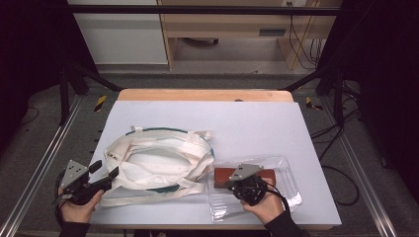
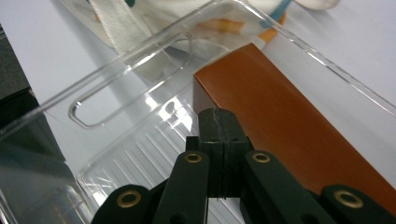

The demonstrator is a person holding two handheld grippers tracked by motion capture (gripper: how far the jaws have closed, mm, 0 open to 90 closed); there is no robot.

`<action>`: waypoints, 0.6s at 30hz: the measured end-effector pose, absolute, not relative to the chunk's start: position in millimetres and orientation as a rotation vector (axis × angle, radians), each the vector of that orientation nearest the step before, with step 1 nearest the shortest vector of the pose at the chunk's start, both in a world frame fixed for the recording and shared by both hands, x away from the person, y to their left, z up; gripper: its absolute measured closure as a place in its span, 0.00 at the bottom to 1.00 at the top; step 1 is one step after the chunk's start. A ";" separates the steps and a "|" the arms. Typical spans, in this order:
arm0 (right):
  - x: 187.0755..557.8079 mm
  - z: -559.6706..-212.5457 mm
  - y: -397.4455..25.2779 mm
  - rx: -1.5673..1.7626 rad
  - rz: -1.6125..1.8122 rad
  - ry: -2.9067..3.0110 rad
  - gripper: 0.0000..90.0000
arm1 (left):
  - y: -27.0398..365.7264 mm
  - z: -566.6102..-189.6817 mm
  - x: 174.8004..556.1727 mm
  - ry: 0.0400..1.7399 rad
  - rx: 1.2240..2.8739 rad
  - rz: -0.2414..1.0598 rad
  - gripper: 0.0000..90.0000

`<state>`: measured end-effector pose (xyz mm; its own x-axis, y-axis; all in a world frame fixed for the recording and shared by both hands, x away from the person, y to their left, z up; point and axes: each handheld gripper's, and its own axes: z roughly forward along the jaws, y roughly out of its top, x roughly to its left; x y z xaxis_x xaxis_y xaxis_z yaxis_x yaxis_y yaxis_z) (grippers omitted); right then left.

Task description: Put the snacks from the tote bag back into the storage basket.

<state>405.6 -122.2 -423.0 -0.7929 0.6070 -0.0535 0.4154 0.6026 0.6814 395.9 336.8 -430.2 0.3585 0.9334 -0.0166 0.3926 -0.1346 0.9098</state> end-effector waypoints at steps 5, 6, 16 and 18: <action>408.0 -421.6 -111.9 0.848 0.966 2.559 1.00 | 336.8 -430.1 395.9 1.187 1.708 0.744 0.37; 408.7 -421.6 -111.0 0.849 0.955 2.560 1.00 | 336.8 -430.2 396.0 1.188 1.708 0.745 0.37; 410.3 -419.8 -102.1 0.852 0.914 2.578 0.99 | 337.1 -430.0 395.8 1.191 1.713 0.747 0.37; 411.1 -418.2 -100.6 0.859 0.907 2.566 1.00 | 336.9 -429.9 395.7 1.189 1.714 0.746 0.37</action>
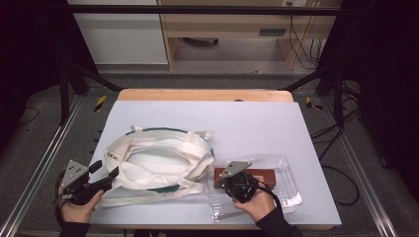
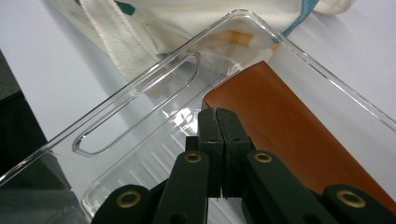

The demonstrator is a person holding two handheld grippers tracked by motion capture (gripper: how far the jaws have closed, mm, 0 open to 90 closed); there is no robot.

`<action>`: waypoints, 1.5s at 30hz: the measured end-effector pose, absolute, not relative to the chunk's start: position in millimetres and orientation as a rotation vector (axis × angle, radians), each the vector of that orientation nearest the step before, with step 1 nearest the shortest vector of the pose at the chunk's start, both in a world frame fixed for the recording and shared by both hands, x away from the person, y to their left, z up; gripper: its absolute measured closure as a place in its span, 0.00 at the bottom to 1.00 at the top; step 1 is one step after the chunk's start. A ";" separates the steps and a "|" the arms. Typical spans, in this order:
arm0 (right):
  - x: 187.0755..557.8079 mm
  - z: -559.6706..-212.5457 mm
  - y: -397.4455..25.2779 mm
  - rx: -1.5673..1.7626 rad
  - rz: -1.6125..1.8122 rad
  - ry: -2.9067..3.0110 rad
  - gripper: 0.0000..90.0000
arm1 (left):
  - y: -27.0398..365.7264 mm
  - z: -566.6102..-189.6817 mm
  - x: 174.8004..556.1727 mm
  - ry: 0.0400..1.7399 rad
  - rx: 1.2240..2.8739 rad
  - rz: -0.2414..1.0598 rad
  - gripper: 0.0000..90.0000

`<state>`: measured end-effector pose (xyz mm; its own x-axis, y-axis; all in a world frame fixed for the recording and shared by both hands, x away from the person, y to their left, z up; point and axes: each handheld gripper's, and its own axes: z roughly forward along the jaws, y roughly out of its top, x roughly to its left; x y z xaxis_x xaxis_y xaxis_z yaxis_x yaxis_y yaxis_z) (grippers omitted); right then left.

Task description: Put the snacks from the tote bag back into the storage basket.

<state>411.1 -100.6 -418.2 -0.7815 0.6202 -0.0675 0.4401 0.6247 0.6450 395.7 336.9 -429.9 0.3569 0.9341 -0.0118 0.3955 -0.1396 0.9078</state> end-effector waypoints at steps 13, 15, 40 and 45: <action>418.7 -418.0 -90.6 0.850 0.893 2.581 1.00 | 337.1 -430.2 396.1 1.188 1.708 0.745 0.37; 418.6 -418.0 -89.7 0.838 0.892 2.582 1.00 | 336.9 -429.9 395.8 1.186 1.707 0.745 0.37; 421.2 -417.8 -79.1 0.835 0.869 2.552 1.00 | 336.8 -430.1 395.9 1.189 1.711 0.750 0.37; 423.1 -417.9 -76.8 0.857 0.900 2.552 1.00 | 337.3 -430.7 396.8 1.190 1.715 0.745 0.37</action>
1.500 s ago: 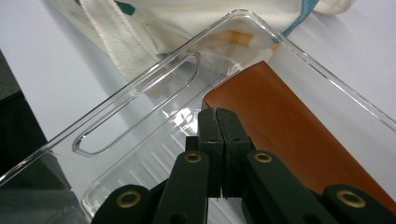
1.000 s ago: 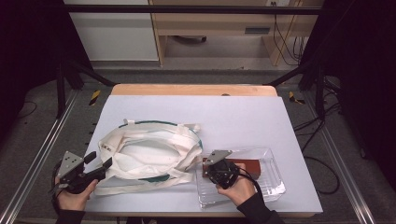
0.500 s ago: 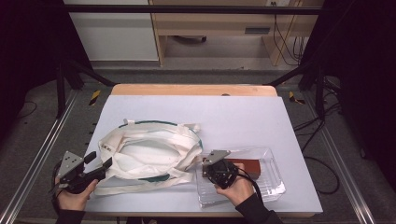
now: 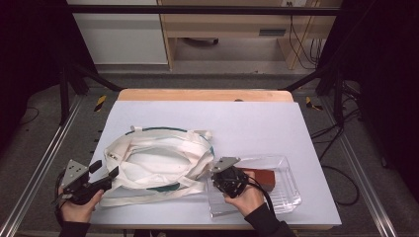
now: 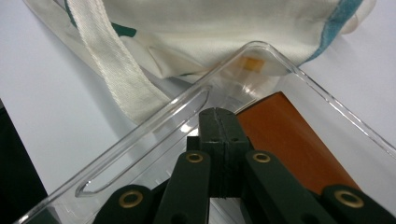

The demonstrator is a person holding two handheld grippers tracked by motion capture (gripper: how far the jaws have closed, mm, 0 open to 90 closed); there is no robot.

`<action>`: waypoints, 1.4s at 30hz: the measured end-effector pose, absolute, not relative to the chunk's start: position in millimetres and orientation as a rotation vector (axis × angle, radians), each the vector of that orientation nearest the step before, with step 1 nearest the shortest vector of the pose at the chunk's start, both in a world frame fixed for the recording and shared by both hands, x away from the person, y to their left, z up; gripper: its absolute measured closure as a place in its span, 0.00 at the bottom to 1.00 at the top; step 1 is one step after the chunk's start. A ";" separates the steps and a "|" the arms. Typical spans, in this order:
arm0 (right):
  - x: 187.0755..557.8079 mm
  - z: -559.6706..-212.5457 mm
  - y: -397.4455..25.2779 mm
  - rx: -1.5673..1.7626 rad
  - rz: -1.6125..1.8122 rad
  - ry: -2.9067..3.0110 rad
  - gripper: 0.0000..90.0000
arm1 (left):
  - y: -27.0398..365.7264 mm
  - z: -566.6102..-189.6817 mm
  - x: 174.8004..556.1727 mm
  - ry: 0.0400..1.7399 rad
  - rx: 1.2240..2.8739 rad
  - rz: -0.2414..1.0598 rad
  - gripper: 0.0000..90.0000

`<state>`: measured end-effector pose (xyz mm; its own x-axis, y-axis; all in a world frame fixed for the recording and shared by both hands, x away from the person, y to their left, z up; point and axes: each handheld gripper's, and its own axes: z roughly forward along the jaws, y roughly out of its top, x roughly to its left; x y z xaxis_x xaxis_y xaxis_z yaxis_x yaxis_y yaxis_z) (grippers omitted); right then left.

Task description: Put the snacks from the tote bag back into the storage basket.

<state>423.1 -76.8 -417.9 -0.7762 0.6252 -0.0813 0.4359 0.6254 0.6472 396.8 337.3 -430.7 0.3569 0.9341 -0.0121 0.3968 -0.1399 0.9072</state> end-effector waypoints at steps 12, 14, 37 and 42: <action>405.4 -409.1 -111.0 0.858 0.947 2.534 1.00 | 337.6 -429.9 395.5 1.185 1.704 0.745 0.37; 400.5 -407.8 -128.8 0.893 0.929 2.508 1.00 | 337.3 -429.8 395.6 1.185 1.704 0.747 0.37; 402.0 -419.3 -168.7 1.029 0.922 2.426 0.96 | 337.6 -427.8 394.2 1.177 1.689 0.749 0.37; 398.4 -401.7 -184.5 1.043 1.098 2.246 0.79 | 337.7 -425.5 392.7 1.168 1.680 0.751 0.37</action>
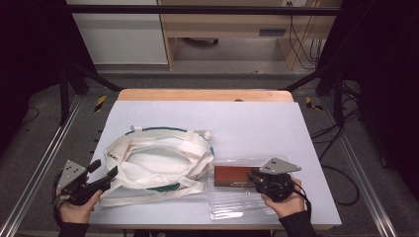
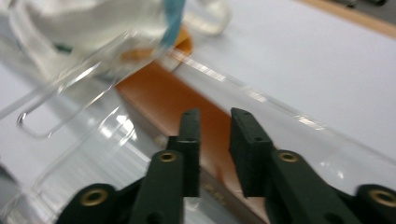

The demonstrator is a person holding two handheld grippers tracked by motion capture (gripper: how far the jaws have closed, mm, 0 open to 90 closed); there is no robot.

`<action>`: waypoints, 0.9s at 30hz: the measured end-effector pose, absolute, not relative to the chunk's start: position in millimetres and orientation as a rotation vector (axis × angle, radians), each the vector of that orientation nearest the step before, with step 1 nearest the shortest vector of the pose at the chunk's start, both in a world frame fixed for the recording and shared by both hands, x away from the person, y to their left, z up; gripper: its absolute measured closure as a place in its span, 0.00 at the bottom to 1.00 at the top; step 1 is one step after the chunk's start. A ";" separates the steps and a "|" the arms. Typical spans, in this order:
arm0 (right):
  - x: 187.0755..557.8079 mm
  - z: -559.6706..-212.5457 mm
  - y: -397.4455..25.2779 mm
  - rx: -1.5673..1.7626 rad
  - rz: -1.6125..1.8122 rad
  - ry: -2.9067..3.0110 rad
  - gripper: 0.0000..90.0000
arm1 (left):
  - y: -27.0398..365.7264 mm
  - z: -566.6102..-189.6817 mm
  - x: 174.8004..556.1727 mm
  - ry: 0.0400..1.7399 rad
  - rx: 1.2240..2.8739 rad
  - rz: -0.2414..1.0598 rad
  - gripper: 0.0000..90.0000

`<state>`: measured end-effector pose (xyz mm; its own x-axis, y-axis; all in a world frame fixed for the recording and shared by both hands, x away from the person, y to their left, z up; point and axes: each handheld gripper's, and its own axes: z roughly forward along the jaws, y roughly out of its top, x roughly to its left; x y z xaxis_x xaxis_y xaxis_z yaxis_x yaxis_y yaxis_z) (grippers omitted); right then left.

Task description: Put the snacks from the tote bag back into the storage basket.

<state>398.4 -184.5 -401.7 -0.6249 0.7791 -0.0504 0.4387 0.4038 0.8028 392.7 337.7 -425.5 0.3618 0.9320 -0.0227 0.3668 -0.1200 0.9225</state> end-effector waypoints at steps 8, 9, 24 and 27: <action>404.7 -406.9 -221.2 1.192 0.992 2.123 0.88 | 336.7 -425.4 392.5 1.164 1.685 0.750 0.37; 405.4 -408.8 -224.4 1.218 0.985 2.134 0.92 | 336.8 -425.3 392.5 1.164 1.682 0.750 0.37; 408.8 -426.1 -201.6 1.171 0.862 2.318 1.00 | 337.4 -426.3 393.4 1.168 1.689 0.751 0.37; 408.3 -425.9 -202.1 1.169 0.882 2.312 0.94 | 337.5 -426.2 393.5 1.168 1.688 0.749 0.37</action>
<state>408.3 -202.1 -425.9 -0.5688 0.8196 -0.0689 0.5656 0.4506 0.6907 393.5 337.5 -426.2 0.3647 0.9309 -0.0191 0.3708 -0.1264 0.9201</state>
